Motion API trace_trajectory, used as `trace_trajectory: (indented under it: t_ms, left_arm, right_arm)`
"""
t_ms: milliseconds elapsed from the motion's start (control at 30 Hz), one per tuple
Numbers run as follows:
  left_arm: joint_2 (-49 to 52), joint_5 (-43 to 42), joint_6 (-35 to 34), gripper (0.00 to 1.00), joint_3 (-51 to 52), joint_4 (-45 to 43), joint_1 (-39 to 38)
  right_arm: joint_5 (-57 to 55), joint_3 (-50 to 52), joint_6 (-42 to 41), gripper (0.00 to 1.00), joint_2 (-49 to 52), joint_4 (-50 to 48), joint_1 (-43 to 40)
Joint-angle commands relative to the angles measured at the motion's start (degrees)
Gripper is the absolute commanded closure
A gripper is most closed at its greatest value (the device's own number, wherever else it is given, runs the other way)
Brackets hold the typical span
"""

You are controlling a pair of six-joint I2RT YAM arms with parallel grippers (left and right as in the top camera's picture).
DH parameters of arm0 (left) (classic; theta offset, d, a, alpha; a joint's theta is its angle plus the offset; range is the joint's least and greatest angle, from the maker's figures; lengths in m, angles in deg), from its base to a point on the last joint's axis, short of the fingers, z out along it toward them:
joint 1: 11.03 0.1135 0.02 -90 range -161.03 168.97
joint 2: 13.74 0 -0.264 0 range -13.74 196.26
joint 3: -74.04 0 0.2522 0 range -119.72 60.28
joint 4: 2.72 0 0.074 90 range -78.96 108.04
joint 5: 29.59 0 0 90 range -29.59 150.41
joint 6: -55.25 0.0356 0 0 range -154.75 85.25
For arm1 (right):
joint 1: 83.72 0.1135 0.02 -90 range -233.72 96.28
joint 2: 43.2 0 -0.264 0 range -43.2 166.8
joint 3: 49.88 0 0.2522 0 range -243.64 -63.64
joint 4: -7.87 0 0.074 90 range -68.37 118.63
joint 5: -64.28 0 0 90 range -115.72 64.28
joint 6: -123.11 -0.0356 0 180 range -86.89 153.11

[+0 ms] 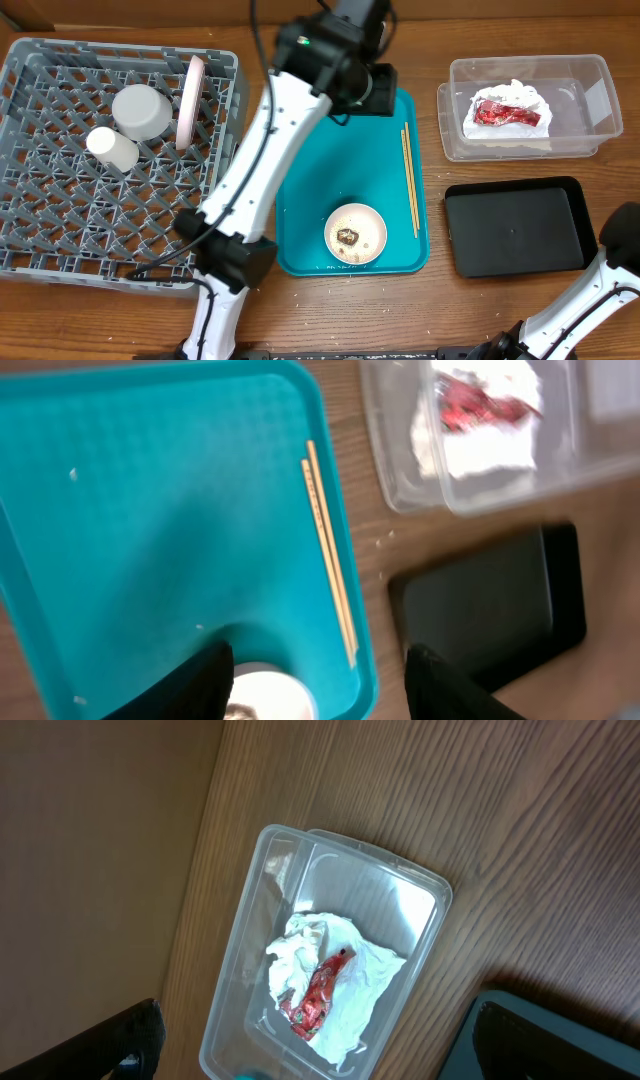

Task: Sort waste into correct bins and load items into the dishwasher
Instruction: 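Grasp a wooden chopstick on the tray with the left gripper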

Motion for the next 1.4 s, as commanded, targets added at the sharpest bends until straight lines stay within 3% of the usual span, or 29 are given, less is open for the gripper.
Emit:
trace_trajectory:
  t_ms: [0,100,467,933,1367]
  left_arm:
    - [6.3,11.1,-17.8,0.44,0.1,-1.7,-3.0]
    - [10.5,13.8,-22.6,0.5,0.1,-4.4,-5.0]
    - [23.8,16.9,-22.6,0.65,0.1,-10.2,-11.0]
    - [25.4,20.7,-22.8,0.69,0.7,-11.5,-12.0]
    - [25.9,19.8,-22.8,0.67,8.7,-17.4,-12.0]
  right_arm:
    - [-0.2,-1.0,0.2,0.0,-0.8,-0.2,-0.2]
    - [-0.2,-1.0,0.2,0.0,-0.8,-0.2,-0.2]
    - [-0.2,-1.0,0.2,0.0,-0.8,-0.2,-0.2]
    - [-0.2,-1.0,0.2,0.0,-0.8,-0.2,-0.2]
    - [-0.2,-1.0,0.2,0.0,-0.8,-0.2,-0.2]
